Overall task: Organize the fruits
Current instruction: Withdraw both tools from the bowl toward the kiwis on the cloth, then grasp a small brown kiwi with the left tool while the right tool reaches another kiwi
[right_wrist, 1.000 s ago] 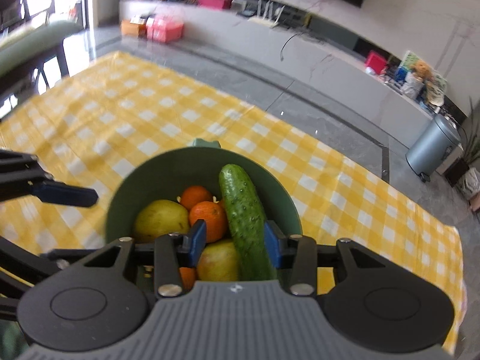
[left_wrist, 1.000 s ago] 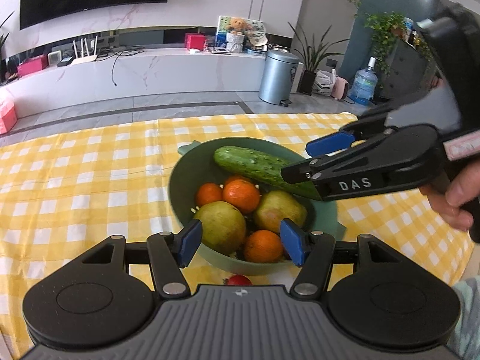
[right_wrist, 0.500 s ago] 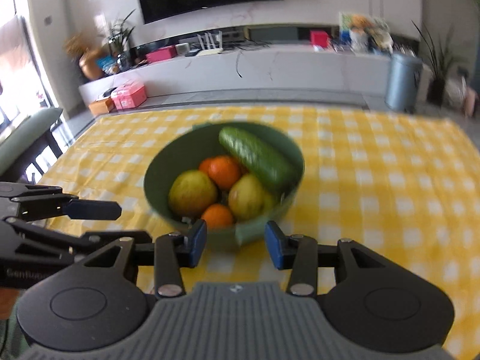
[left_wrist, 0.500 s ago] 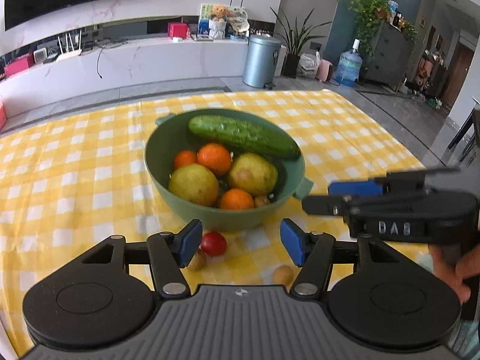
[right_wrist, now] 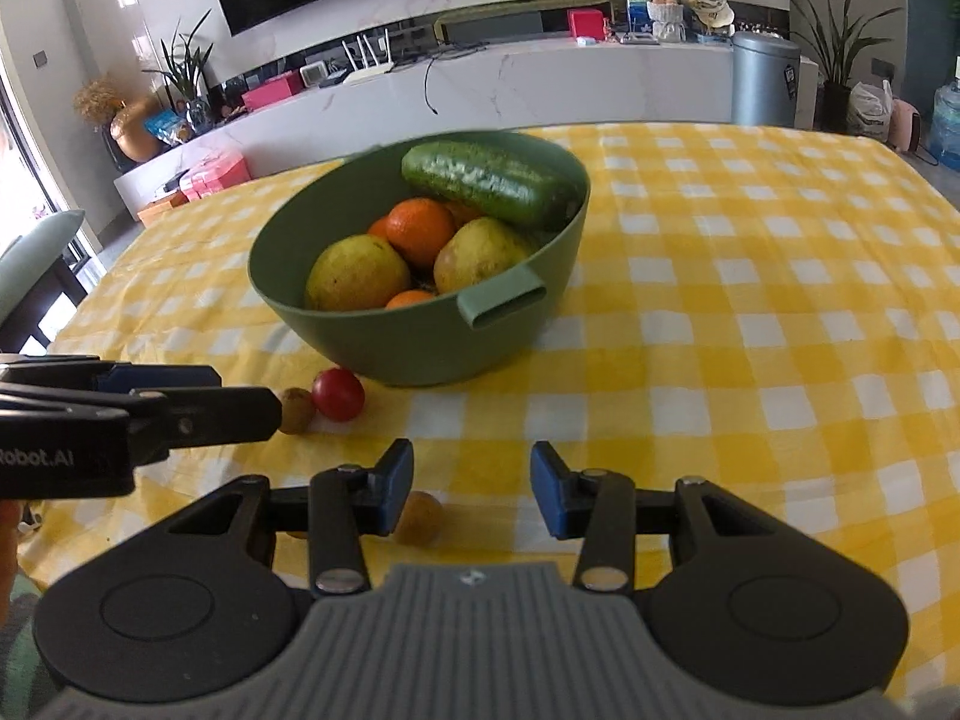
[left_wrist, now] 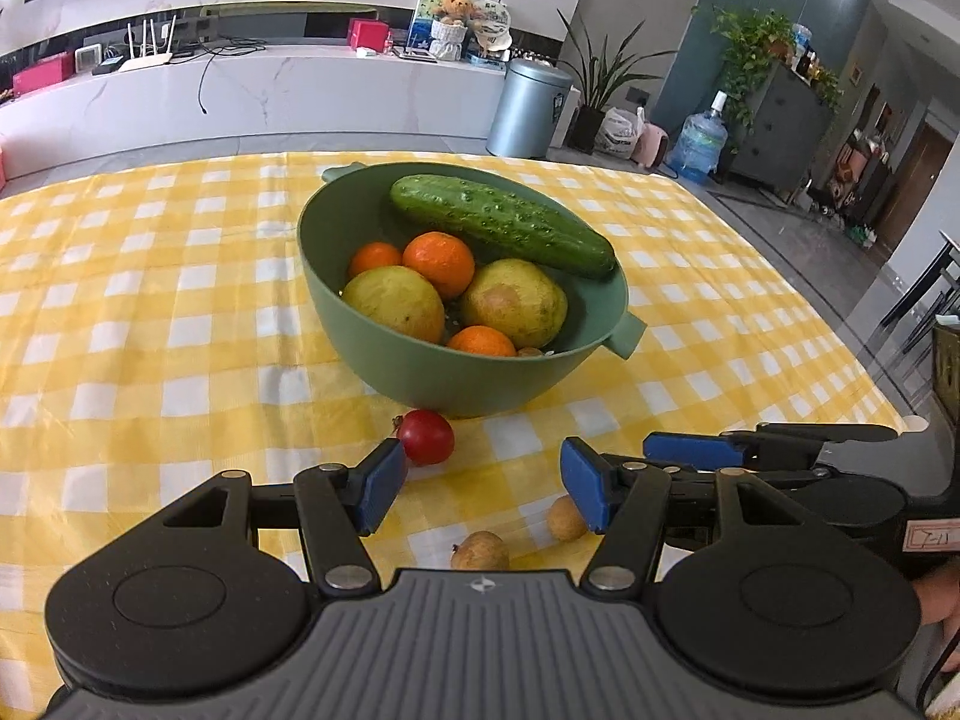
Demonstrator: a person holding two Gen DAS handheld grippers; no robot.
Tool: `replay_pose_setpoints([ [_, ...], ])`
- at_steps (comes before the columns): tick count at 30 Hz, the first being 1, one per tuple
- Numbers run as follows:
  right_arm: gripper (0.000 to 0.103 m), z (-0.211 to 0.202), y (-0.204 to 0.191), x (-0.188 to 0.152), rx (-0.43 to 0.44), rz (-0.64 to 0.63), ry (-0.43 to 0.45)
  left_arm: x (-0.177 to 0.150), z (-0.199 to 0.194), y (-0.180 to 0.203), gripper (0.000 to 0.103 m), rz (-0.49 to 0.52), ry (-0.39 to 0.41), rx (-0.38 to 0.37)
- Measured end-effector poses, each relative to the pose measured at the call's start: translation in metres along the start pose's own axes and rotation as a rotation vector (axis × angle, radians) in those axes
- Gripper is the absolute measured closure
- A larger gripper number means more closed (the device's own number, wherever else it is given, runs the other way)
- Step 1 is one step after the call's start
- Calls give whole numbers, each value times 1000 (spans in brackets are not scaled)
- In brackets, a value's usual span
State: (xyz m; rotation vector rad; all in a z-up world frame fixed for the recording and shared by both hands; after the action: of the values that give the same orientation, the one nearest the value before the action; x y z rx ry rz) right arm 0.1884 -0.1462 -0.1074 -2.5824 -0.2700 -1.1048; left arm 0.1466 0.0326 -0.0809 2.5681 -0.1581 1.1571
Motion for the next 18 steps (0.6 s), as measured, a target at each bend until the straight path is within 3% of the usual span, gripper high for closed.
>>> replay_pose_setpoints([
  [8,66,8,5,1,28,5,-21,-12,10,-7,33,7,-66,11],
  [12,69,7,4,1,38,0,-25,-19,12,-2,35,30,-99,-18],
  [18,76,8,-3,-5,84,-36,-59,-30,18,9,44,97,-145,-13],
])
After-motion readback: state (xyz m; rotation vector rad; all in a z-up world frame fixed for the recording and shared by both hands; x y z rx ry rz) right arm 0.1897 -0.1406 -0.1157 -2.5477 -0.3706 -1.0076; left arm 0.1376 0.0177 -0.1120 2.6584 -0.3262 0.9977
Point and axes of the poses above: each gripper's, at about its wrist camera, not at the fingertips, and z roughly the way its jaws point, y to its right, x to its top, the point moved 3 cm from there along z, roughly the way its jaws point, and after that the axes turned 6 degrees about y, right-handed, at the moved point
